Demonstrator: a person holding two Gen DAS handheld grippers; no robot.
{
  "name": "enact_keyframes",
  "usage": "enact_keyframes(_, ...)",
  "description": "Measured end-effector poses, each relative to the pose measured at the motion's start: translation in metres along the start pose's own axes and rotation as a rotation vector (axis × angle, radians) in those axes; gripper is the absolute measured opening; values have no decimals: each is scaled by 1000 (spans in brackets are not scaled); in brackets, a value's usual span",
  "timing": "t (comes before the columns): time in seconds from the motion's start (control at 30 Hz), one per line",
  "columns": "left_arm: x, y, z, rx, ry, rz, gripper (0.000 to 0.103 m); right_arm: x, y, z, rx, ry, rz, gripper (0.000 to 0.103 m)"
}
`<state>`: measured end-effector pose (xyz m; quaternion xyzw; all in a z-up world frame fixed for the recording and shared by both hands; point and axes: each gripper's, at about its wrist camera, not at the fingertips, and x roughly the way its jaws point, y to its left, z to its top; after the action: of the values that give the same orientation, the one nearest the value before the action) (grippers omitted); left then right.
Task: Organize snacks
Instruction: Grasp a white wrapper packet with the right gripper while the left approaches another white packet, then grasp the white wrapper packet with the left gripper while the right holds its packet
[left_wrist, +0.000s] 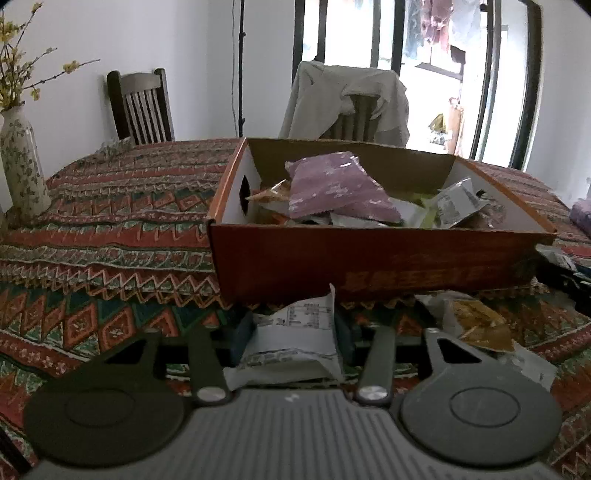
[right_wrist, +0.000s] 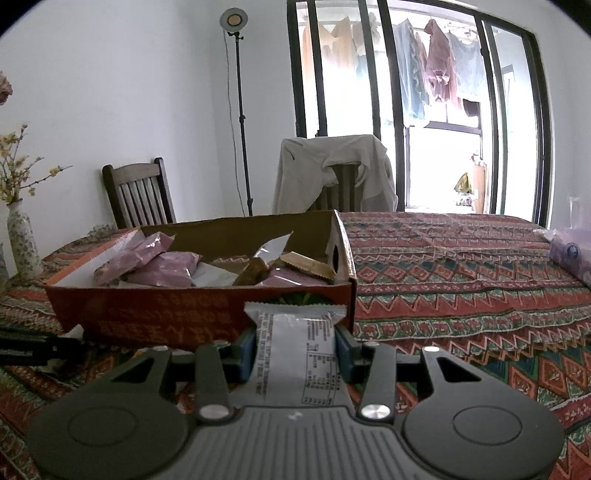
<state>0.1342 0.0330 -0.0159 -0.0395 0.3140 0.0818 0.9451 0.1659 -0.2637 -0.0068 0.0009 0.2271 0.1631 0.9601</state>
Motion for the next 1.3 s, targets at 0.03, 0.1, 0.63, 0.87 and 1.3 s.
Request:
enact_keyframes(0.03, -3, 0, 0, 1, -8, -2, 47, 0, 0, 0, -1, -2, 1, 43)
enact_keyframes(0.1, -9, 0, 0, 6, -29, -13, 37, -2, 1, 0, -4, -7, 4, 43)
enact_keyframes(0.63, -16, 13, -2, -44, -2, 15, 103, -6, 3, 2, -11, -20, 1, 43)
enact_keyframes(0.87, 8, 22, -6, -64, 86, 66, 103, -4, 2, 2, -10, -12, 5, 43)
enact_keyframes(1.3, 3, 12, -11, -36, 49, 19, 61, -3, 2, 2, -6, -7, 7, 43)
